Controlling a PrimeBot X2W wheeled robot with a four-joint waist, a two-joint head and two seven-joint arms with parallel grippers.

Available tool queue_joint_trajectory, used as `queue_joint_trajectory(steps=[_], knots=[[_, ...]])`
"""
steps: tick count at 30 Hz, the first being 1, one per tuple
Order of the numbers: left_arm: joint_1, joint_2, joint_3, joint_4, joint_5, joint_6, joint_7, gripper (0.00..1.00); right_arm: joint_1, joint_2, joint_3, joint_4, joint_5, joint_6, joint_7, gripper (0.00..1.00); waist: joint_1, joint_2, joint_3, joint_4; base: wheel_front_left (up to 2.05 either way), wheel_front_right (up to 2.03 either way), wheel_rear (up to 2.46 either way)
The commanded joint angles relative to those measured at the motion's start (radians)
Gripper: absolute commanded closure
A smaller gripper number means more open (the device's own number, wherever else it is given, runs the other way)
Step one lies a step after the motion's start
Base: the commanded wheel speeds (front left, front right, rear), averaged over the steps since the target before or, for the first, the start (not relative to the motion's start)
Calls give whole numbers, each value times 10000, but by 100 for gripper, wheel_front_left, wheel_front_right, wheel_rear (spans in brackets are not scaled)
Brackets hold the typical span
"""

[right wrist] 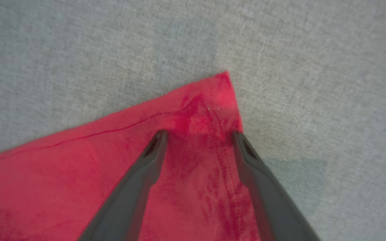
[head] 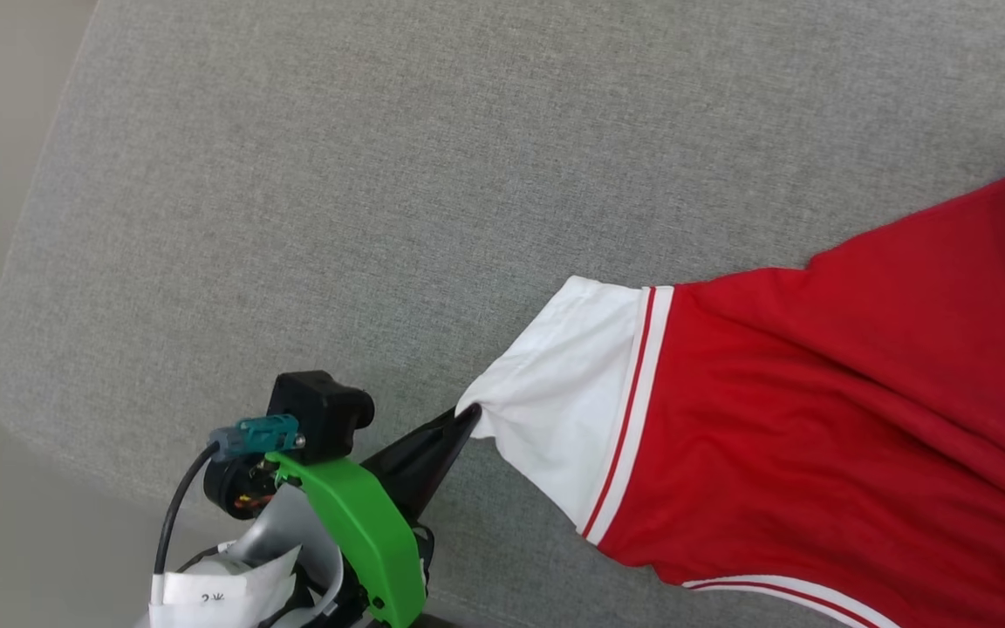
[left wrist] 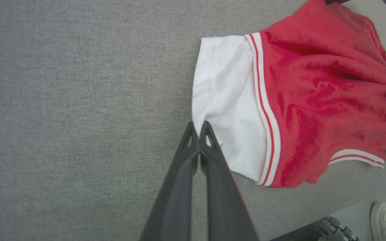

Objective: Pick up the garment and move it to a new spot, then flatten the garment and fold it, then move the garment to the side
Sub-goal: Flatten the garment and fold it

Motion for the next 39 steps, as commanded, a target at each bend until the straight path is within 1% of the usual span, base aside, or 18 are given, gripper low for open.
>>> queue_joint_trajectory(steps=[1,7,8,9,10,16,23,31,36,39], knots=[[-219,-58,-3,35,120,-78,-68,100,10,-2,132,187,-10,-9,34,0,0,0,166,173,0,0,0],[-269,-107,-50,176,117,-108,-142,100,414,-135,523,435,-6,-9,76,0,0,0,192,249,0,0,0],[-276,-114,-54,193,113,-106,-146,100,483,-134,572,473,26,-9,101,17,0,0,185,254,0,0,0],[-284,-123,-60,212,108,-104,-150,100,556,-146,641,489,67,-9,111,64,0,0,173,258,0,0,0],[-291,-131,-66,225,103,-104,-153,100,594,-160,669,485,85,-9,65,100,0,0,164,263,0,0,0],[-319,-132,-39,335,88,-81,-211,100,559,-162,496,438,312,-9,-935,100,0,0,-36,245,0,0,0],[-263,48,156,311,187,97,-288,100,479,-139,360,549,608,-9,-2587,100,0,0,-752,-172,0,0,0],[-280,269,758,20,509,669,-599,100,725,-300,613,405,1213,-9,-4161,100,0,0,-1863,-1031,0,0,0],[-358,527,1287,-223,849,1091,-839,100,1048,-432,678,-119,1714,-9,-4960,100,0,0,-2447,-1583,0,0,0],[-361,620,1556,-417,902,1262,-951,100,1276,-484,609,-483,1918,-9,-5443,100,0,0,-2729,-1880,0,0,0]])
